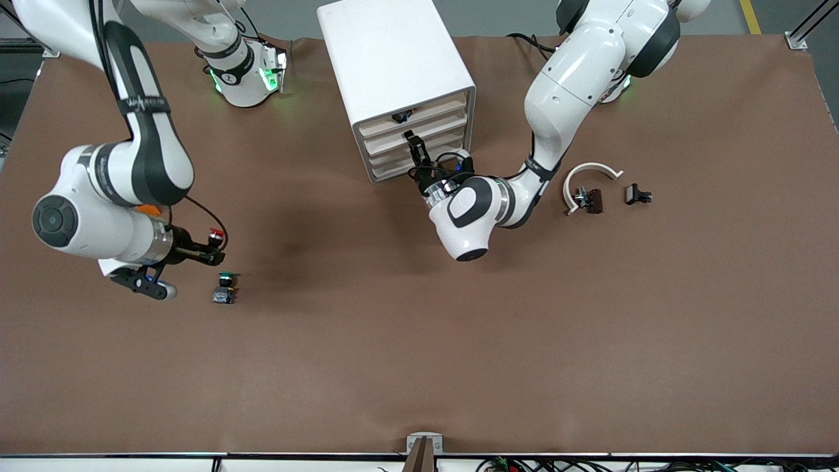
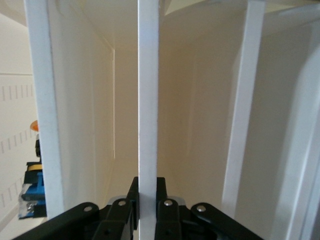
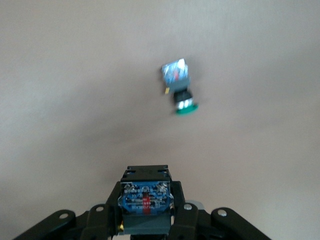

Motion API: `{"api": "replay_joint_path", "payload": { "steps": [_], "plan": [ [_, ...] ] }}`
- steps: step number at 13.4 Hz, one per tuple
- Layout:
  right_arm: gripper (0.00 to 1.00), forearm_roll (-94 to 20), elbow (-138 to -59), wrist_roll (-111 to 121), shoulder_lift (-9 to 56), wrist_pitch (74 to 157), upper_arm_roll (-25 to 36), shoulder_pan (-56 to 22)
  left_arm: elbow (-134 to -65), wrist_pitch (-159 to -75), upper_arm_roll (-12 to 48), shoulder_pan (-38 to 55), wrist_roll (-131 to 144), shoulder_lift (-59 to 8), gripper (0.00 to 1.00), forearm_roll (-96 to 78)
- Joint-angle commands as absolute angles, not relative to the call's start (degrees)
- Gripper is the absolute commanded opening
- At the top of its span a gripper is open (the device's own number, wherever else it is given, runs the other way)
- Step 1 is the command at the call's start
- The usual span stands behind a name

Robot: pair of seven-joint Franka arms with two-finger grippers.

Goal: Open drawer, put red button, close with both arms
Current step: 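Lift the red button with the right gripper and carry it to the drawer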

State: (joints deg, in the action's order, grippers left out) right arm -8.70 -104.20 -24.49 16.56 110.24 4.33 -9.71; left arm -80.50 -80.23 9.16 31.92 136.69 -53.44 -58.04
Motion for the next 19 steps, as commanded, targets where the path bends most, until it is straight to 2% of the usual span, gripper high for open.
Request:
{"api": "replay_joint_path", "payload": {
  "steps": [1, 7, 13, 15, 16, 17, 19],
  "plan": [
    [0.0, -9.76, -107.13, -32.14, 10.56, 106.27, 4.66, -12.73, -78.84, -79.37, 8.17, 30.42, 137.37, -53.79, 0.02, -58.54],
    [0.0, -9.76, -109.68, -46.65, 5.28, 104.41, 4.75, -20.73, -76.38, -79.45, 5.02, 29.36, 135.88, -53.79, 0.04, -58.54],
    [0.0, -9.67, -109.42, -64.83, 4.22, 105.81, 4.75, -32.32, -74.62, -79.45, 1.76, 29.36, 133.95, -53.61, 0.1, -58.54],
    [0.0, -9.58, -109.51, -70.9, 4.39, 108.27, 4.75, -36.11, -74.18, -79.45, 0.97, 29.09, 133.07, -53.61, 0.24, -58.53],
    [0.0, -9.58, -109.6, -72.84, 4.57, 109.5, 4.75, -37.43, -74.09, -79.45, 0.97, 28.83, 132.46, -53.44, 0.49, -58.54],
    [0.0, -9.58, -109.6, -75.12, 4.66, 110.64, 4.75, -38.83, -74.09, -79.37, 0.88, 28.39, 132.54, -53.18, 0.99, -58.54],
    [0.0, -9.49, -109.6, -79.26, 5.01, 112.93, 4.75, -41.47, -73.05, -79.37, 0.88, 27.52, 132.54, -53.0, 1.0, -58.54]
  ]
}}
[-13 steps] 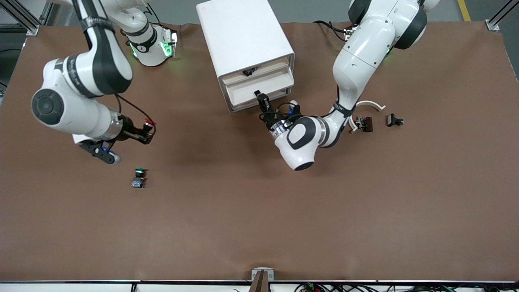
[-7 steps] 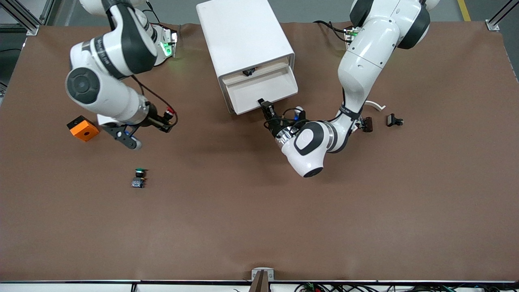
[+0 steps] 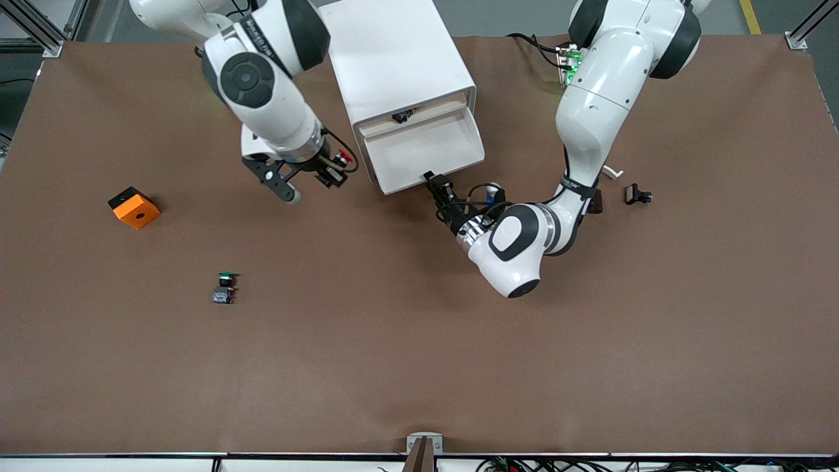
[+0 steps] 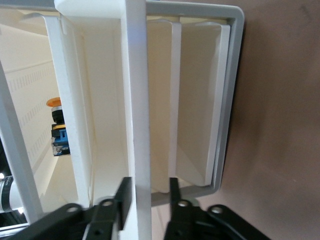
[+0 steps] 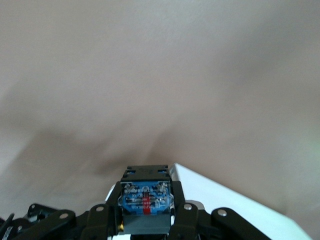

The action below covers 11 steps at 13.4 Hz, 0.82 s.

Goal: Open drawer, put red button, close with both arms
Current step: 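Lift the red button with the right gripper and carry it to the drawer, then release the handle with the left gripper while the right gripper lowers the button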

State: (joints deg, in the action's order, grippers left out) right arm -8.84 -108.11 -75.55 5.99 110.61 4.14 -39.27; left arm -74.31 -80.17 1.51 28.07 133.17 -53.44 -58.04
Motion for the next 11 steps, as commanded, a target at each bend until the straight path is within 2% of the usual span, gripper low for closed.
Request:
{"api": "replay_joint_path", "payload": {
  "steps": [1, 5, 9, 11],
  "plan": [
    [0.0, -9.14, -109.6, -81.97, 5.62, 114.42, 4.75, -43.31, -71.56, -79.28, 0.88, 26.12, 132.45, -53.0, 1.0, -58.54],
    [0.0, -8.44, -109.51, -90.07, 9.13, 118.56, 4.75, -48.85, -68.3, -79.37, 0.97, 20.85, 127.38, -51.42, 1.0, -58.45],
    [0.0, -7.12, -109.16, -96.23, 12.39, 121.64, 4.75, -53.86, -68.29, -79.54, 0.88, 15.65, 112.72, -45.72, 1.0, -57.58],
    [0.0, -7.03, -108.55, -97.99, 13.79, 122.34, 4.75, -55.63, -68.29, -79.8, -2.0, 15.21, 108.38, -43.16, 1.0, -55.91]
  ]
}}
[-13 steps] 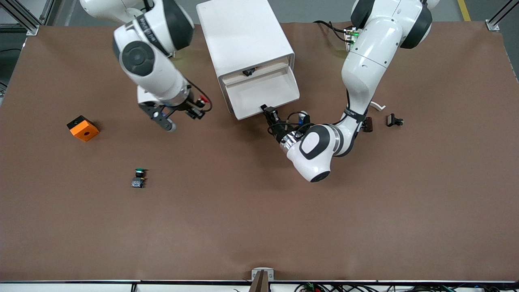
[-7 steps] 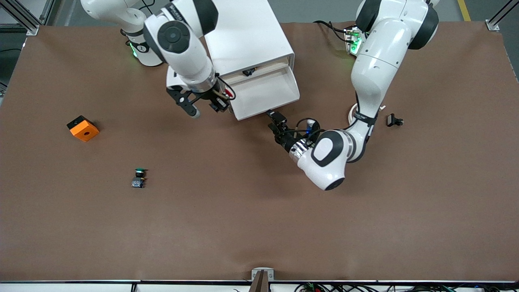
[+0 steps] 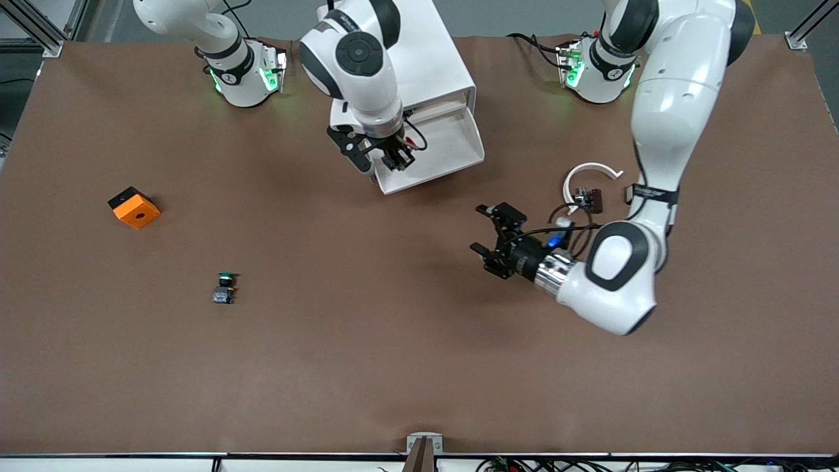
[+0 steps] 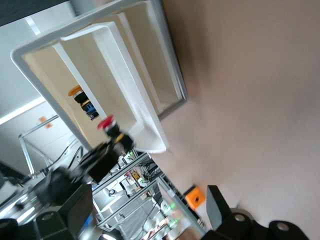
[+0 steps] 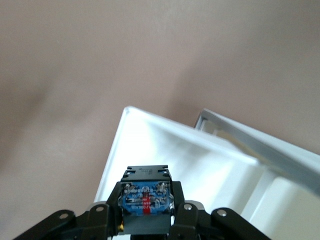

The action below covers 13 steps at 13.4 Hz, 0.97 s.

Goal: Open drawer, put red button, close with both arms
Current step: 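Release the handle with the left gripper while the right gripper lowers the button, then open the right gripper to drop the red button into the drawer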

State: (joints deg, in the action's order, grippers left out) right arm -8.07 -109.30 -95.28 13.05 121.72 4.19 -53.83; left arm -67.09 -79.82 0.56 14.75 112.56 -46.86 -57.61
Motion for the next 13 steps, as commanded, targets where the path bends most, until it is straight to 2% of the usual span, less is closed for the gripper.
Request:
{"api": "replay_joint_path", "payload": {
  "steps": [1, 5, 6, 7, 11, 13],
  "plan": [
    [0.0, -7.03, -108.11, -98.96, 14.58, 123.04, 4.83, -56.42, -68.29, -79.8, -3.33, 15.29, 107.15, -41.85, 1.0, -53.72],
    [0.0, -6.94, -105.48, -101.43, 18.62, 124.54, 4.83, -58.36, -68.29, -79.8, -4.39, 14.85, 95.22, -36.14, 1.0, -43.62],
    [0.62, -6.94, -104.69, -101.51, 19.24, 124.54, 4.83, -58.45, -68.29, -79.8, -4.39, 14.85, 90.4, -34.82, 1.0, -41.16],
    [1.0, -6.94, -104.16, -101.86, 19.77, 124.45, 4.83, -58.62, -68.38, -79.8, -4.39, 15.2, 82.78, -33.41, 1.0, -38.0],
    [1.0, -6.24, -101.61, -101.43, 19.86, 123.75, 5.01, -58.28, -68.64, -80.41, -4.57, 15.73, 63.3, -30.5, 1.0, -33.68],
    [1.0, -5.63, -100.03, -98.37, 19.78, 122.7, 5.27, -56.44, -68.82, -82.87, -2.74, 16.78, 59.08, -29.01, 1.0, -24.74]
  ]
}}
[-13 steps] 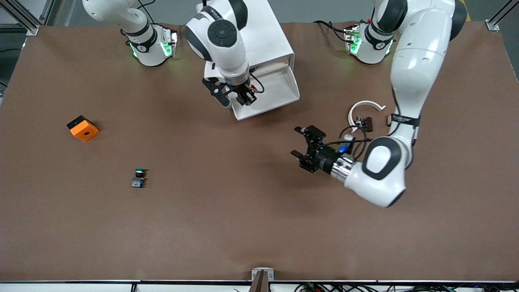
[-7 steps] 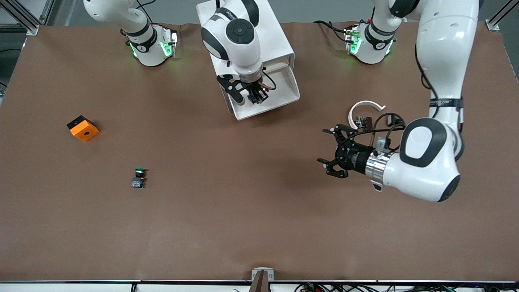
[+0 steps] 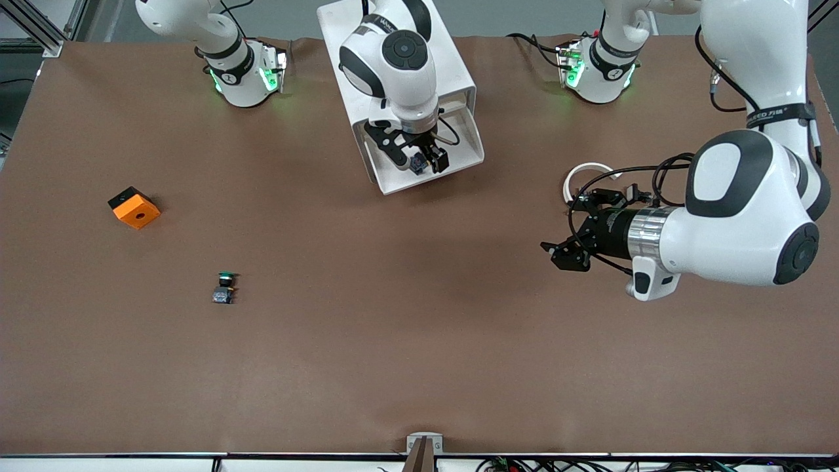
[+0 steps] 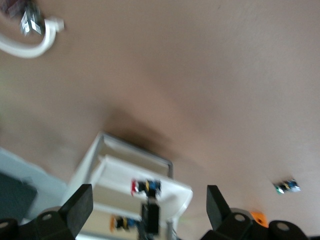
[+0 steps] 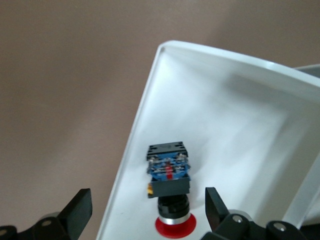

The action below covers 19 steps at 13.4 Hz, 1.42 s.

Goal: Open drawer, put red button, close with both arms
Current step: 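Open the right gripper to drop the red button into the drawer, then push the drawer front with the left gripper while the right gripper withdraws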

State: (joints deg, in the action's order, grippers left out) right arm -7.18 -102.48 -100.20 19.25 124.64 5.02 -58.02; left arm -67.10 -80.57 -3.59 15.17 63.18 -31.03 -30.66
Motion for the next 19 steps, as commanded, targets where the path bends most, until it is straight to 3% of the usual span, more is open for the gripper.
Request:
{"api": "replay_joint_path", "payload": {
  "steps": [1, 5, 8, 13, 19],
  "plan": [
    [1.0, -5.19, -98.98, -95.65, 19.78, 120.96, 5.27, -54.95, -68.91, -83.4, -1.77, 17.31, 58.28, -28.92, 1.0, -21.74],
    [1.0, -5.1, -95.55, -78.18, 18.2, 111.73, 5.27, -45.56, -71.97, -94.81, 5.17, 18.01, 53.19, -28.48, 1.0, -10.14],
    [1.0, -5.01, -92.56, -61.59, 16.88, 104.87, 5.36, -35.9, -78.28, -103.5, 8.69, 19.15, 51.5, -28.13, 1.0, -6.52],
    [1.0, -3.27, -92.55, -27.13, 15.47, 103.71, 5.36, -15.94, -96.65, -121.17, 10.2, 24.34, 54.92, -22.77, 1.0, -5.27],
    [1.0, 0.17, -92.55, 4.63, 16.0, 105.81, 5.27, 1.21, -102.64, -126.46, 10.72, 30.84, 62.75, -23.47, 1.0, -0.7]
  ]
}}
